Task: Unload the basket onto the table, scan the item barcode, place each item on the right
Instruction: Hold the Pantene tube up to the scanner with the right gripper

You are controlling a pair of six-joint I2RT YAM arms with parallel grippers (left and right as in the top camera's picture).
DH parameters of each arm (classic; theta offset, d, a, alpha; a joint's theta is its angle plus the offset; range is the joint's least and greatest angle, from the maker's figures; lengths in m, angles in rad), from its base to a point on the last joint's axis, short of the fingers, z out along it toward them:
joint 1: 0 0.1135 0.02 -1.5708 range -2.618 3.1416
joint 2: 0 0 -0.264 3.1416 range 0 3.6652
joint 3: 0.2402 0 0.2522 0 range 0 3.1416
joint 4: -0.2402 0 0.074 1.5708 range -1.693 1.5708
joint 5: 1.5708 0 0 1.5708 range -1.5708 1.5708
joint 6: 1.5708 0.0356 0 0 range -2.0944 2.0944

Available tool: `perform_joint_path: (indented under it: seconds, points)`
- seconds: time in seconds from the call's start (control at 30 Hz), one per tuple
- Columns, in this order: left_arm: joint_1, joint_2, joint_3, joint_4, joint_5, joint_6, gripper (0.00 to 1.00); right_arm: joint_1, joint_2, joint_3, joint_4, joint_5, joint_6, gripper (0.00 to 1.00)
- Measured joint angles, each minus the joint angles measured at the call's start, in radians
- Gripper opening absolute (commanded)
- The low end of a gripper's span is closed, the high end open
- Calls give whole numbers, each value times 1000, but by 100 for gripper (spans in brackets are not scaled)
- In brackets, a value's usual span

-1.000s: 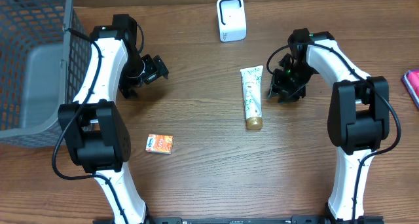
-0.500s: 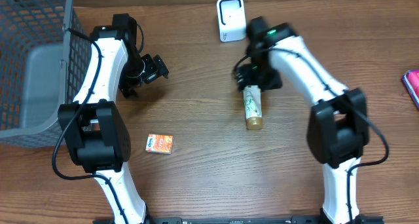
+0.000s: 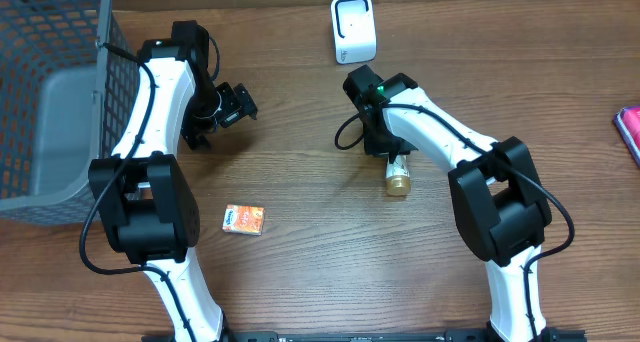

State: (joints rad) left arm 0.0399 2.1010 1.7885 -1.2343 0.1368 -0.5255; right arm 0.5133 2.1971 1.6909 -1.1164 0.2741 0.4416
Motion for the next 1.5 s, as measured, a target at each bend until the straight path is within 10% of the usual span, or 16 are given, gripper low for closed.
perform_joint_path:
  seconds: [0.33,0.8,1.5]
  points:
    - [0,0,0,0,0,0,100,-31,9,168,-72,2,-1,4]
    - [0,0,0,0,0,0,100,-31,66,351,655,-98,-142,4]
    - [-6,0,0,13,0,0,100,-141,193,351,599,-257,43,4]
